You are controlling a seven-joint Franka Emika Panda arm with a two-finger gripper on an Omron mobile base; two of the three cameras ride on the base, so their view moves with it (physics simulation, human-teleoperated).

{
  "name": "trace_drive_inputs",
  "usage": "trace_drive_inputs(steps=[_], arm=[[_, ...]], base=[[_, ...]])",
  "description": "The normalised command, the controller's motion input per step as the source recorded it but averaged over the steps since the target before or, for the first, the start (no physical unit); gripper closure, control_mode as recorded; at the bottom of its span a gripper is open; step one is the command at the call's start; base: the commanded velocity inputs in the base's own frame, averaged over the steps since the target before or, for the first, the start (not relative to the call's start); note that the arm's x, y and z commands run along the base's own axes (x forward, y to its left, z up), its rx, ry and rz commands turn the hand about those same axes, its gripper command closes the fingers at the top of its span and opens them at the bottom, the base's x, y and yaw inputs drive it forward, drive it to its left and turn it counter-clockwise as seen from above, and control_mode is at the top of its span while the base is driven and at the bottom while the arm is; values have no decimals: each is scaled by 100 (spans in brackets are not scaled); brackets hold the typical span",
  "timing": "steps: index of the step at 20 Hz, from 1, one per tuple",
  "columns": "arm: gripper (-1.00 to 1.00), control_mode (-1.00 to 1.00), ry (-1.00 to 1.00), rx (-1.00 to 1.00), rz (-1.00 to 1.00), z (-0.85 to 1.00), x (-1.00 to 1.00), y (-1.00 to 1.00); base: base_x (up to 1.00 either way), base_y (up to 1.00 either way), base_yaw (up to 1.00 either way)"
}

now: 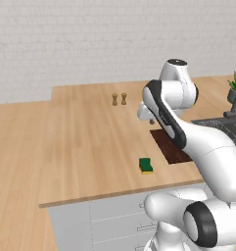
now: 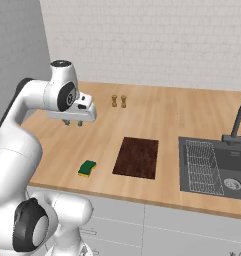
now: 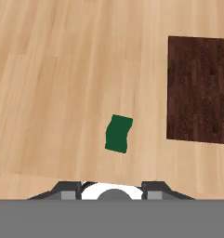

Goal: Pick up the sponge from the counter and clean the cutting board by briefly scrubbing or pressing down on the cutting board. Once finished, release the sponge.

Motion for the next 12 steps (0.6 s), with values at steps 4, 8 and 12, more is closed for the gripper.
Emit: trace_drive_inputs(steps=[4, 8, 12], arm=[[-100, -100, 10, 0, 0, -36, -9, 0], [-100, -100, 25, 0, -3, -89, -10, 0], [-100, -100, 28, 0, -10, -87, 0, 0]], base=[[0, 0, 0], [0, 0, 0], [0, 0, 0]])
